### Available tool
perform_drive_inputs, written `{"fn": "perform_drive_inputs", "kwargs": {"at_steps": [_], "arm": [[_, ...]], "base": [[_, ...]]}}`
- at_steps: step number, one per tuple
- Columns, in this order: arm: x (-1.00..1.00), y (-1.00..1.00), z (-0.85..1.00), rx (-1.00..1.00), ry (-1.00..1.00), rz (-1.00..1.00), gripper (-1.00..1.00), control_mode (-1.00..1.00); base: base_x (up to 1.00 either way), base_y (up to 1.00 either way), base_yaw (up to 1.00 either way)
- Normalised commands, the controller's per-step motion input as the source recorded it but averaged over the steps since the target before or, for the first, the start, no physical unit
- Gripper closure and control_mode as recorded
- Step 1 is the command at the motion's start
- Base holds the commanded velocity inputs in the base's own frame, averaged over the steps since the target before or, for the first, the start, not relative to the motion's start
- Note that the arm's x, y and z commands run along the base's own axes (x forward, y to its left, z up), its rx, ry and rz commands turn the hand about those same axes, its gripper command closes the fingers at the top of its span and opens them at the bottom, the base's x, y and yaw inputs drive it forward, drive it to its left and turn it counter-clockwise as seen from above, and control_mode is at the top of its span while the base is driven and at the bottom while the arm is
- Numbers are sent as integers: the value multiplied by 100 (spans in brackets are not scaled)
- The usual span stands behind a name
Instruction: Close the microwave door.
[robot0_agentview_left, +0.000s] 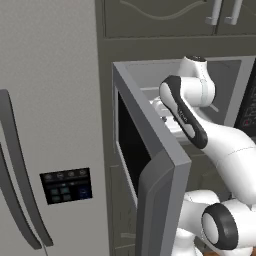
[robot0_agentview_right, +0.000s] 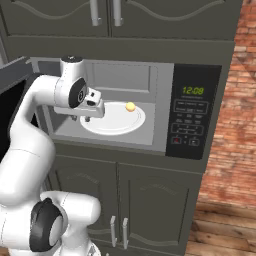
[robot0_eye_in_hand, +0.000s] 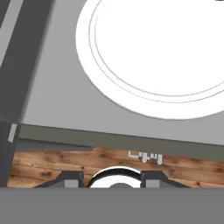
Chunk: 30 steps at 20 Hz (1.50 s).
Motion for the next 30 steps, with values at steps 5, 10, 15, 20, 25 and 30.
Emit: {"fn": "perform_drive_inputs", "kwargs": {"at_steps": [5, 10, 15, 20, 25, 30], "arm": [[-69, 7, -4, 0, 0, 12, -100, -100], [-100, -9, -1, 0, -8, 4, -100, -100], [-100, -13, 0, 0, -17, 0, -100, -100], [-87, -4, 0, 0, -18, 0, -100, -100], [-56, 0, 0, 0, -9, 1, -100, -100], [-56, 1, 0, 0, -5, 0, -100, -100]], "base": [[0, 0, 0], [0, 0, 0], [0, 0, 0], [0, 0, 0], [0, 0, 0], [0, 0, 0]]}}
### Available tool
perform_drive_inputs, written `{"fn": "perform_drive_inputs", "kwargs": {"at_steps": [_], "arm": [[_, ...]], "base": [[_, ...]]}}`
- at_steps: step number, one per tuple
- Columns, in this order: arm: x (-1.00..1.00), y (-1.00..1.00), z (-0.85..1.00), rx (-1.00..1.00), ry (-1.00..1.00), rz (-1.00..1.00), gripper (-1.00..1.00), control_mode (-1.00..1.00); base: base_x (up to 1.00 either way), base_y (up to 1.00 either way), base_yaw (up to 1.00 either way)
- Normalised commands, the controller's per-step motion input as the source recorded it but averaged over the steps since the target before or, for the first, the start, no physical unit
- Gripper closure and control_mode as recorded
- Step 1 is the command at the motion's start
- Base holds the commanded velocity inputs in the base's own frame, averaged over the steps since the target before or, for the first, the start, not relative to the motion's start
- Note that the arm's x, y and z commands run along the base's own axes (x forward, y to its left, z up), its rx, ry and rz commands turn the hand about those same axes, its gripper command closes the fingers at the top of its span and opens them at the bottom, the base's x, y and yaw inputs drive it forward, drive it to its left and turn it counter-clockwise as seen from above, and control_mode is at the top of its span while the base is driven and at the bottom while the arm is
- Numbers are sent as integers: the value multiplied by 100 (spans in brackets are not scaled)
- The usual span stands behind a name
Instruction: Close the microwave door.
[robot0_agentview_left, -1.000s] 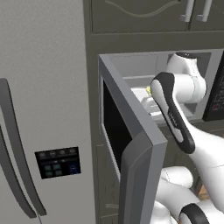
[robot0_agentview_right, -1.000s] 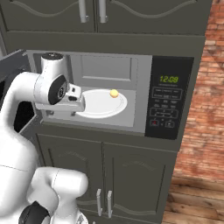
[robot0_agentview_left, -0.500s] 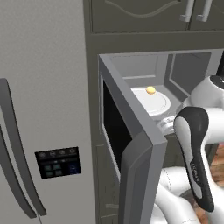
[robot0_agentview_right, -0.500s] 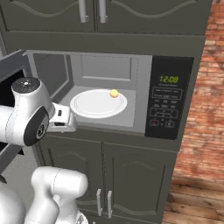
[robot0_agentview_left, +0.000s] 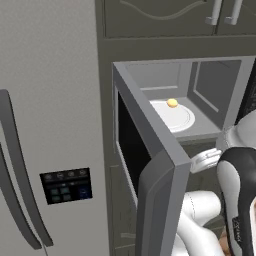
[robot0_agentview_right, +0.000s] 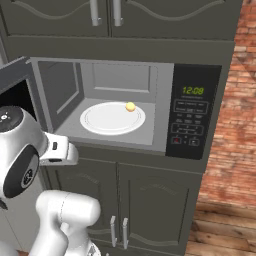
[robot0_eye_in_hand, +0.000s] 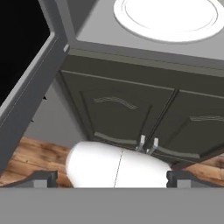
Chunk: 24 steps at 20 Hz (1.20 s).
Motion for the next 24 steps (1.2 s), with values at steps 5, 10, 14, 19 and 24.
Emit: {"fn": "perform_drive_inputs", "kwargs": {"at_steps": [5, 10, 14, 19, 24], "arm": [[-57, 9, 0, 0, -2, 0, -100, -100], [-43, 10, -2, 0, -9, 0, -100, -100], [-36, 6, -1, 0, -23, -3, -100, -100], [-44, 2, 0, 1, -39, -1, -100, -100], [-63, 0, 0, 9, -43, 2, -100, -100]], "base": [[0, 0, 0], [0, 0, 0], [0, 0, 0], [0, 0, 0], [0, 0, 0]]}}
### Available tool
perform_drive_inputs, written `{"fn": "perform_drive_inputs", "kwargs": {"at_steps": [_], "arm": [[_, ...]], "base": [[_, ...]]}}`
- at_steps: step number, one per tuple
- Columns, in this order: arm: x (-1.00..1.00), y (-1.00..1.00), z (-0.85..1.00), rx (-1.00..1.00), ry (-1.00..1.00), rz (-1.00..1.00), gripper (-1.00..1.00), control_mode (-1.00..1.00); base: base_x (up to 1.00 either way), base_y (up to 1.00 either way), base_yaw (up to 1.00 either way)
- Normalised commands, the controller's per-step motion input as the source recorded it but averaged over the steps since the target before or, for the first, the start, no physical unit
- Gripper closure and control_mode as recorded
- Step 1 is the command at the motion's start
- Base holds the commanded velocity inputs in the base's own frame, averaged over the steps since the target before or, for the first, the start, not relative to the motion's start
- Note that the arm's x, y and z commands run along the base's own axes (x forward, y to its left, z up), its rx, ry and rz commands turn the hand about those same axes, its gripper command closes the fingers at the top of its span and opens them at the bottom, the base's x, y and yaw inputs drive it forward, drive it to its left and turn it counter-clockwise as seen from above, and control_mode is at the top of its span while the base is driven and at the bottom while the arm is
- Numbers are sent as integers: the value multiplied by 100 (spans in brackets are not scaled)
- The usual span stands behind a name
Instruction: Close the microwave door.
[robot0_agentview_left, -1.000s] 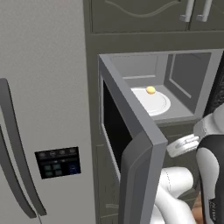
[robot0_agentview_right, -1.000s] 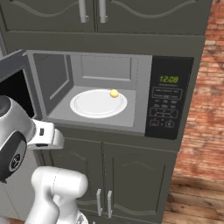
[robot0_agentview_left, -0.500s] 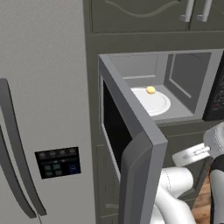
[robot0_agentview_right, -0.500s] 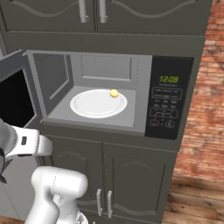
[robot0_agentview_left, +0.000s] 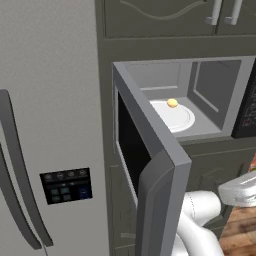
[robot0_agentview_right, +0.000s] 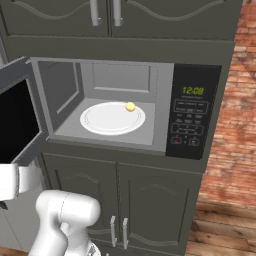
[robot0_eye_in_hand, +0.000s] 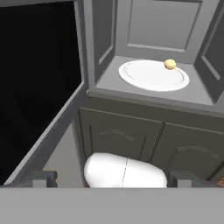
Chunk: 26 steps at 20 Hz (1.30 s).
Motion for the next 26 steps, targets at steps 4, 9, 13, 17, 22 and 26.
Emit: {"fn": "perform_drive_inputs", "kwargs": {"at_steps": [4, 9, 13, 17, 22, 26], "arm": [[-49, 2, -8, 12, -46, 23, -100, -100], [-42, 22, 0, 21, -44, 45, -100, -100], [-38, 80, -5, 10, -29, 48, -100, -100], [-4, 100, -12, 0, -11, 26, -100, -100], [0, 100, -20, -3, -18, 4, -100, -100], [0, 67, -17, -2, -19, -5, -100, -100]], "base": [[0, 0, 0], [0, 0, 0], [0, 0, 0], [0, 0, 0], [0, 0, 0], [0, 0, 0]]}}
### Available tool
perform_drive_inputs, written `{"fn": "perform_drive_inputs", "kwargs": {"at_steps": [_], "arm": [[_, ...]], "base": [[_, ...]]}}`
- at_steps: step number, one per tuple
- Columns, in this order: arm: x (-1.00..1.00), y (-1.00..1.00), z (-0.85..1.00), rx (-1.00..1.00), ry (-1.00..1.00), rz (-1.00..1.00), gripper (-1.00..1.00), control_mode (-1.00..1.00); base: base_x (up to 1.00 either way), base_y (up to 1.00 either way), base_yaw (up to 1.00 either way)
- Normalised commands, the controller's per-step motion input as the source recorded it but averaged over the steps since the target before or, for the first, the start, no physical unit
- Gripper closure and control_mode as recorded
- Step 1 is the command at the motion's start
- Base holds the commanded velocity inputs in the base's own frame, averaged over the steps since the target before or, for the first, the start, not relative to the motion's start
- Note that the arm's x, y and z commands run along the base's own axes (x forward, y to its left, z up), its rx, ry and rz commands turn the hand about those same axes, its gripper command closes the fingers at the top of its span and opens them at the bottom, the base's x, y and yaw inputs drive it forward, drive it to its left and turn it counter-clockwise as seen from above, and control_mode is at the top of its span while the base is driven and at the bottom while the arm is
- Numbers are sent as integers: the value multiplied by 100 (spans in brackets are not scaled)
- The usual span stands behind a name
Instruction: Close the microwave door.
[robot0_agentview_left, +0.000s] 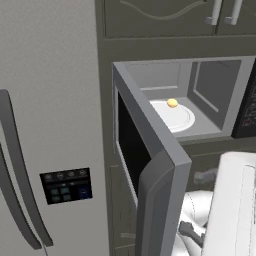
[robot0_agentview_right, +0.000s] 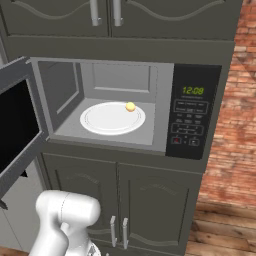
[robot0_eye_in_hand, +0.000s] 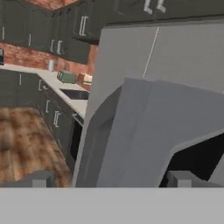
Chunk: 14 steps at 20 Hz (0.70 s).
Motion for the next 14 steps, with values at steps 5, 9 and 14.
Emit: {"fn": "perform_drive_inputs", "kwargs": {"at_steps": [5, 9, 14], "arm": [[-14, 26, -18, -1, -15, -25, -100, -100], [-7, 37, -10, -2, -9, -29, -100, -100], [3, 33, -18, -2, -3, -41, -100, -100]], "base": [[0, 0, 0], [0, 0, 0], [0, 0, 0]]}}
